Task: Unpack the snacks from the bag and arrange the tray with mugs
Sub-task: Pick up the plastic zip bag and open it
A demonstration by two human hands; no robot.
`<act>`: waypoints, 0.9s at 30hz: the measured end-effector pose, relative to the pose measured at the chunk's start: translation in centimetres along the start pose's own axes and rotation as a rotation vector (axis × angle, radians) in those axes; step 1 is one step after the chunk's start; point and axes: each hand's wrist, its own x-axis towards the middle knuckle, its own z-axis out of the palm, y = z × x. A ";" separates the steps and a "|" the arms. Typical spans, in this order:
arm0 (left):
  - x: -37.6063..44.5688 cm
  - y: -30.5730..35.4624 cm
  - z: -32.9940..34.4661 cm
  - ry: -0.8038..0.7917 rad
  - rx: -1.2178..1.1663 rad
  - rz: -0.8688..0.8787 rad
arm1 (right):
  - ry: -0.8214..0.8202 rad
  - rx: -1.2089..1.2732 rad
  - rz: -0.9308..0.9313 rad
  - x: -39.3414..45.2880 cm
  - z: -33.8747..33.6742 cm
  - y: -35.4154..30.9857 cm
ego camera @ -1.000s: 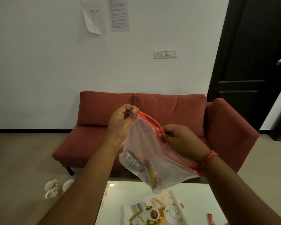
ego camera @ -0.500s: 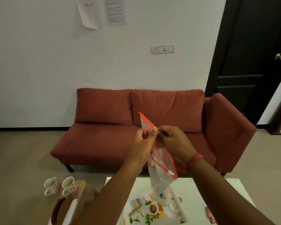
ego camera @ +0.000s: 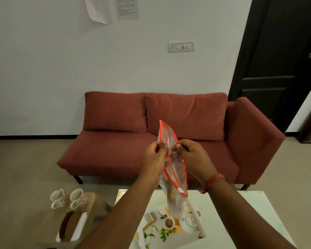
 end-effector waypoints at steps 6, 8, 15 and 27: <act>-0.1 0.1 0.4 -0.038 -0.101 -0.116 | -0.010 -0.056 0.006 -0.1 0.3 0.3; -0.1 0.1 0.4 -0.068 -0.118 -0.116 | -0.032 -0.109 -0.006 0.0 0.3 0.3; 0.2 0.2 0.4 -0.078 -0.053 -0.073 | -0.038 -0.061 0.054 0.1 0.4 0.0; 0.6 0.9 0.2 -0.125 -0.024 0.082 | 0.016 0.245 0.135 1.0 -0.9 -0.3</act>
